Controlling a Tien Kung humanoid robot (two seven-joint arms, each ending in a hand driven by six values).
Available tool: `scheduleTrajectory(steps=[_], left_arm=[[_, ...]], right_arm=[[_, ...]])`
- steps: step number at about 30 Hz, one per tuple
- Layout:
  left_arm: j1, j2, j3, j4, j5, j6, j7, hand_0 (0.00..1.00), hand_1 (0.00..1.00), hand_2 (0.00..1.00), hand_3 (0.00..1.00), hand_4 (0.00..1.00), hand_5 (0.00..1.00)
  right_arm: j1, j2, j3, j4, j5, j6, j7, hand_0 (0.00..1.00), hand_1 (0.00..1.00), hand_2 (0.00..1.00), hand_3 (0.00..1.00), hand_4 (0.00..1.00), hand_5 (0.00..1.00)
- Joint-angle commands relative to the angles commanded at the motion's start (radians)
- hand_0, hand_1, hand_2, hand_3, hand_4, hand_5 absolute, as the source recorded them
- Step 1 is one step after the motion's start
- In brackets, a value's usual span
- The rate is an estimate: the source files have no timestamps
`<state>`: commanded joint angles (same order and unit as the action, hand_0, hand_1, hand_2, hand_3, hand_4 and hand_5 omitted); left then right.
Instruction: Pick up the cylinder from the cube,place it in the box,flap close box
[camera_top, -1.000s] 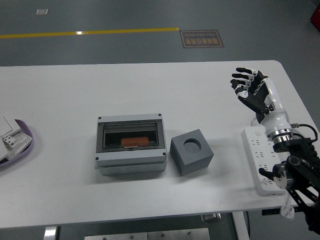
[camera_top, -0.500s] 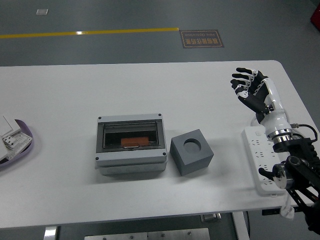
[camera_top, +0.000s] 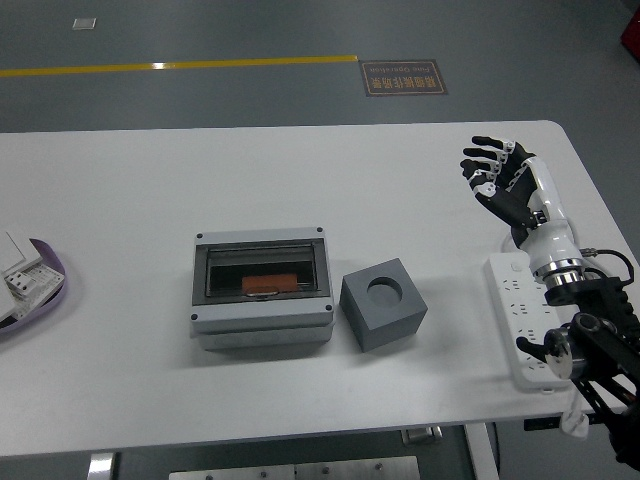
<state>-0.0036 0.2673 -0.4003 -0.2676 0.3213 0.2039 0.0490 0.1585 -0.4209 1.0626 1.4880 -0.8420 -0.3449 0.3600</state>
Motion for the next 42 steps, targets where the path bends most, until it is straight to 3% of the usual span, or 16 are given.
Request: scheduleTrajectory(steps=[42], left_arm=[[0.0, -0.011, -0.009, -0.001, 0.003, 0.0, 0.0, 0.497, 0.584, 0.594, 0.643, 0.771, 0.171]], right_arm=[[-0.004, 0.001, -0.001, -0.003, 0.009, 0.008, 0.001, 0.584, 0.518, 0.604, 0.605, 0.666, 0.154]])
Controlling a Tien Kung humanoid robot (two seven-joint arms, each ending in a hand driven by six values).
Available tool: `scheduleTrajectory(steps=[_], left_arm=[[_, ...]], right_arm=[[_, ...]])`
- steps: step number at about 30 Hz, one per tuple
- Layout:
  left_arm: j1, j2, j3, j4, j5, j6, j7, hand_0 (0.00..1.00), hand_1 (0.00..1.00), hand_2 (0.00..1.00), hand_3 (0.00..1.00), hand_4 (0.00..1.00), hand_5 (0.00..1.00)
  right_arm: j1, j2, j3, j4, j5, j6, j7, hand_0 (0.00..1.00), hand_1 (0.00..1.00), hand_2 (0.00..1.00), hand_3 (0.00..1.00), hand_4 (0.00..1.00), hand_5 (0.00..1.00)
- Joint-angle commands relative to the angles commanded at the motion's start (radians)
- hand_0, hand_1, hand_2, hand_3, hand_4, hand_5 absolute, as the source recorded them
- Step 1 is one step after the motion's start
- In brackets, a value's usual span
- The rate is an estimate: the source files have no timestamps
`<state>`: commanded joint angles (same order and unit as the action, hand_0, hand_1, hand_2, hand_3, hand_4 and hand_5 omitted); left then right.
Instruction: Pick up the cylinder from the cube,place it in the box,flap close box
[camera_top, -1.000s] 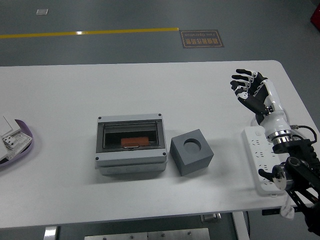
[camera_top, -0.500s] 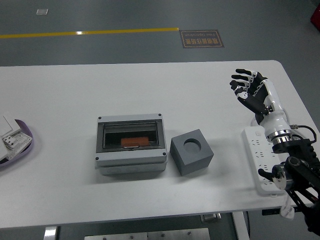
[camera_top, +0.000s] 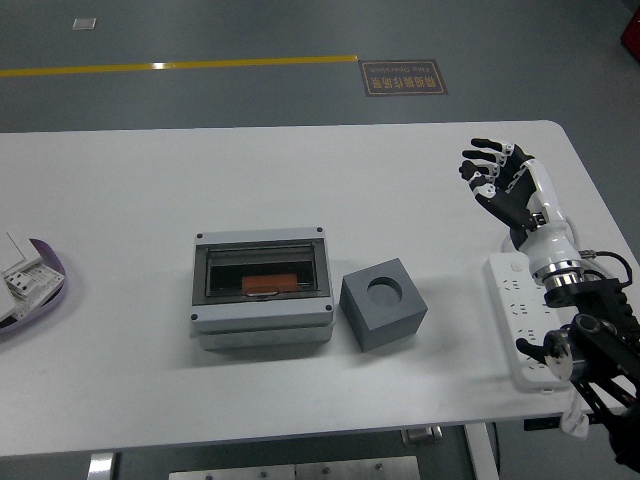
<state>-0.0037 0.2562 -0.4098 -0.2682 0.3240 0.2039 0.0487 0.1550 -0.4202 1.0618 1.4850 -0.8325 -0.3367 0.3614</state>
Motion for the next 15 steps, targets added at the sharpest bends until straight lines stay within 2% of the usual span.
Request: scheduleTrajectory(steps=[15], left_arm=[[0.005, 0.003, -0.001, -0.002, 0.002, -0.001, 0.001, 0.497, 0.584, 0.594, 0.644, 0.773, 0.172]], right_arm=[[-0.005, 0.004, 0.001, -0.003, -0.002, -0.002, 0.0, 0.584, 0.52, 0.602, 0.597, 0.663, 0.157]])
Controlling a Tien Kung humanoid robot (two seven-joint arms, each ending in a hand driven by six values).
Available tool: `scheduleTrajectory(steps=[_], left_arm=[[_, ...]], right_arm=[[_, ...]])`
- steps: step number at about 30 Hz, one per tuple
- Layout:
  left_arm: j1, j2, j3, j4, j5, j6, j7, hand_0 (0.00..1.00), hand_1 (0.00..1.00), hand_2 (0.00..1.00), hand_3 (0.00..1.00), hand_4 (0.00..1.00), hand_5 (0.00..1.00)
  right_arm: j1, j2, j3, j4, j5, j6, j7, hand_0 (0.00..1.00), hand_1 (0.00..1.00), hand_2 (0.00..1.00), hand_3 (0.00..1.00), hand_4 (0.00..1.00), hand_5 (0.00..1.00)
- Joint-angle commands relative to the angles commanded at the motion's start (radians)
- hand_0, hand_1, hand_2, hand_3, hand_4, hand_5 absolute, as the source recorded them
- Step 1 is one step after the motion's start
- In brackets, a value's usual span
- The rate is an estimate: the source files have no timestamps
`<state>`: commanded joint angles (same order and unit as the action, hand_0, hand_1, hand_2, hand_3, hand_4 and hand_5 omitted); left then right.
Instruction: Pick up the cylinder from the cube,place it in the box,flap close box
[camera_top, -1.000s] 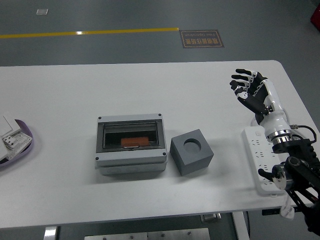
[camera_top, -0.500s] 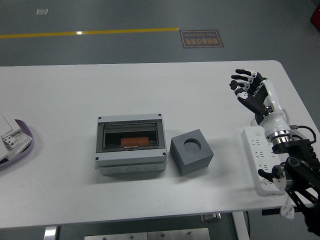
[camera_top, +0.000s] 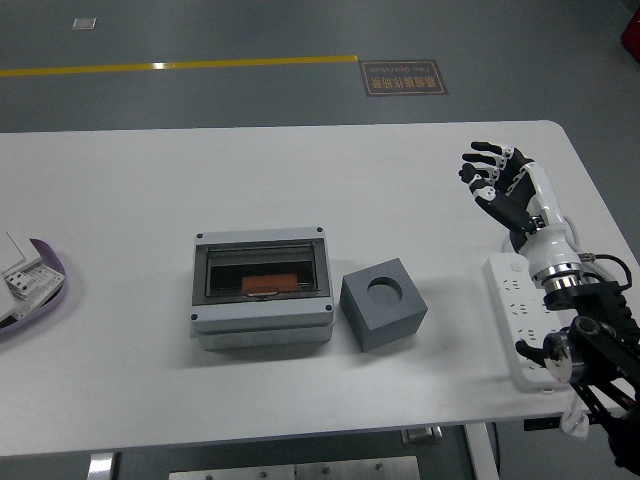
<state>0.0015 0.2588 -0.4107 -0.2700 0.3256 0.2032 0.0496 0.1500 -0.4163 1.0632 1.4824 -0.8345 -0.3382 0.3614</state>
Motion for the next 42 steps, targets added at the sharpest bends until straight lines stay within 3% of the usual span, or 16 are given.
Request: scheduleTrajectory(steps=[13, 15, 26, 27, 32, 33, 42], left_arm=[[-0.005, 0.0, 0.0, 0.0, 0.0, -0.004, 0.001, 0.497, 0.584, 0.589, 0.644, 0.775, 0.174], [-0.006, 0.002, 0.001, -0.001, 0.001, -0.006, 0.001, 0.497, 0.584, 0.541, 0.644, 0.778, 0.178], [-0.014, 0.019, 0.01, -0.002, 0.003, -0.015, 0.004, 0.497, 0.583, 0.53, 0.642, 0.779, 0.178], [-0.015, 0.019, 0.011, -0.003, 0.004, -0.015, 0.004, 0.507, 0.587, 0.604, 0.644, 0.778, 0.178], [-0.016, 0.023, 0.015, -0.003, 0.004, -0.014, 0.004, 0.507, 0.587, 0.604, 0.644, 0.778, 0.178], [-0.016, 0.024, 0.015, -0.003, 0.005, -0.013, 0.004, 0.508, 0.583, 0.474, 0.632, 0.786, 0.181], [-0.012, 0.025, 0.015, -0.003, 0.005, -0.012, 0.004, 0.507, 0.581, 0.466, 0.632, 0.785, 0.182]], right_arm=[[-0.001, 0.004, 0.007, -0.006, -0.001, 0.001, 0.001, 0.582, 0.518, 0.6, 0.593, 0.662, 0.156], [0.0, 0.004, 0.006, -0.006, -0.001, 0.0, 0.001, 0.584, 0.517, 0.6, 0.592, 0.661, 0.157], [0.003, 0.003, 0.007, -0.008, 0.001, -0.001, 0.002, 0.584, 0.517, 0.6, 0.591, 0.662, 0.161], [0.003, 0.004, 0.007, -0.009, 0.001, -0.002, 0.002, 0.586, 0.517, 0.599, 0.587, 0.662, 0.164], [0.003, 0.004, 0.006, -0.01, 0.001, -0.002, 0.001, 0.586, 0.517, 0.599, 0.587, 0.662, 0.164], [0.003, 0.004, 0.005, -0.01, 0.001, -0.002, 0.001, 0.585, 0.517, 0.6, 0.585, 0.661, 0.164], [0.003, 0.003, 0.003, -0.01, 0.001, -0.002, 0.002, 0.586, 0.516, 0.6, 0.586, 0.66, 0.169]])
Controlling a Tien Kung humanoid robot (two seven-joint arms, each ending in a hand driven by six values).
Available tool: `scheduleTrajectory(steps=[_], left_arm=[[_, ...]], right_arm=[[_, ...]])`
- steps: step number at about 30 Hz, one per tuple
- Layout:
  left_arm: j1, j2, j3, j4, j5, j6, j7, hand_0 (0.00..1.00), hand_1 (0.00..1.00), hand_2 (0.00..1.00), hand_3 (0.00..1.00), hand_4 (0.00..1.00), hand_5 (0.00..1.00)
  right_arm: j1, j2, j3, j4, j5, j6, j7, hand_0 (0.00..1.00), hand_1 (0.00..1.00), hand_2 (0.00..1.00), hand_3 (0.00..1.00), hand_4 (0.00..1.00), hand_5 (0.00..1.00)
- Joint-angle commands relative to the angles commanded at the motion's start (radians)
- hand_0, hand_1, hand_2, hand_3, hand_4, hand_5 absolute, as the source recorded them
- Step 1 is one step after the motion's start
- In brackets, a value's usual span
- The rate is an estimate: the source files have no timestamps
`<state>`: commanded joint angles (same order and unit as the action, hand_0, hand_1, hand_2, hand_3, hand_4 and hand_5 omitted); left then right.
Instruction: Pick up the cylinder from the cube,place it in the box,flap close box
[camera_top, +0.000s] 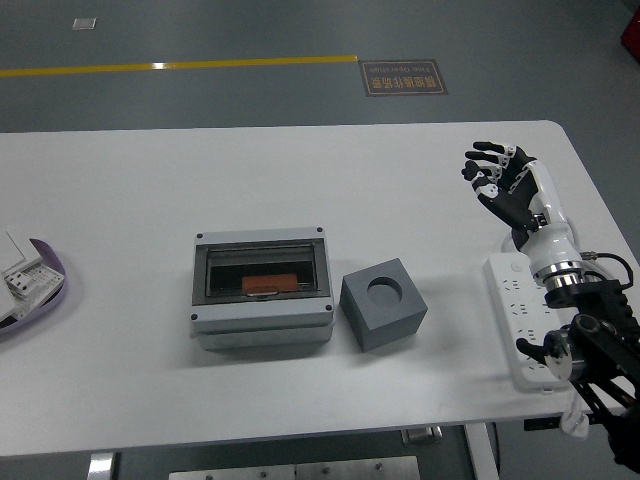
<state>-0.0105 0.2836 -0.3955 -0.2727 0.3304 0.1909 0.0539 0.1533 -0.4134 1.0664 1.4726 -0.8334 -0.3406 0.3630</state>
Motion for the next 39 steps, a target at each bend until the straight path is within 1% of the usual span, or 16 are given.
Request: scheduleTrajectory(steps=[12, 14, 15, 20, 21, 26, 27, 32, 33, 38, 39], left_arm=[[0.017, -0.014, -0.02, 0.003, -0.003, 0.006, -0.003, 0.508, 0.578, 0.456, 0.63, 0.784, 0.179], [0.021, -0.017, -0.022, 0.003, -0.003, 0.008, -0.004, 0.508, 0.578, 0.456, 0.63, 0.784, 0.179], [0.022, -0.018, -0.021, 0.004, -0.004, 0.01, -0.006, 0.51, 0.576, 0.478, 0.627, 0.784, 0.177], [0.028, -0.026, -0.005, 0.005, -0.013, 0.015, -0.008, 0.51, 0.576, 0.478, 0.627, 0.784, 0.177], [0.029, -0.029, -0.002, 0.005, -0.014, 0.015, -0.007, 0.514, 0.58, 0.551, 0.525, 0.813, 0.156], [0.031, -0.034, 0.002, 0.005, -0.014, 0.014, -0.006, 0.514, 0.58, 0.551, 0.525, 0.813, 0.156], [0.031, -0.034, 0.0, 0.005, -0.013, 0.014, -0.006, 0.514, 0.582, 0.572, 0.567, 0.78, 0.173], [0.031, -0.032, -0.006, 0.004, -0.008, 0.014, -0.007, 0.514, 0.582, 0.572, 0.567, 0.78, 0.173], [0.031, -0.032, -0.006, 0.004, -0.007, 0.014, -0.007, 0.514, 0.579, 0.573, 0.559, 0.783, 0.172], [0.032, -0.034, -0.008, 0.004, -0.007, 0.013, -0.007, 0.514, 0.579, 0.573, 0.559, 0.783, 0.172], [0.031, -0.034, -0.008, 0.004, -0.006, 0.013, -0.007, 0.514, 0.579, 0.57, 0.566, 0.781, 0.175]], right_arm=[[0.001, 0.002, -0.017, -0.013, 0.003, -0.002, -0.002, 0.586, 0.514, 0.6, 0.586, 0.655, 0.18], [0.004, 0.002, -0.027, -0.013, -0.004, 0.0, -0.006, 0.586, 0.514, 0.6, 0.586, 0.655, 0.18], [0.005, 0.002, -0.033, -0.013, -0.01, 0.002, -0.009, 0.586, 0.519, 0.602, 0.602, 0.654, 0.181], [0.019, 0.001, -0.073, -0.01, -0.035, 0.011, -0.017, 0.586, 0.519, 0.602, 0.602, 0.654, 0.181], [0.023, 0.001, -0.079, -0.006, -0.042, 0.01, -0.017, 0.591, 0.557, 0.622, 0.63, 0.655, 0.173], [0.038, 0.006, -0.091, 0.011, -0.071, 0.006, -0.021, 0.591, 0.557, 0.622, 0.63, 0.655, 0.173], [0.041, 0.007, -0.094, 0.013, -0.076, 0.005, -0.022, 0.587, 0.529, 0.544, 0.607, 0.673, 0.153], [0.053, 0.01, -0.106, 0.016, -0.091, 0.005, -0.023, 0.587, 0.529, 0.544, 0.607, 0.673, 0.153], [0.055, 0.01, -0.108, 0.017, -0.094, 0.004, -0.024, 0.57, 0.517, 0.515, 0.553, 0.685, 0.119], [0.06, 0.013, -0.117, 0.02, -0.109, 0.007, -0.031, 0.57, 0.517, 0.515, 0.553, 0.685, 0.119], [0.061, 0.013, -0.119, 0.019, -0.109, 0.008, -0.031, 0.645, 0.522, 0.498, 0.514, 0.422, 0.034]])
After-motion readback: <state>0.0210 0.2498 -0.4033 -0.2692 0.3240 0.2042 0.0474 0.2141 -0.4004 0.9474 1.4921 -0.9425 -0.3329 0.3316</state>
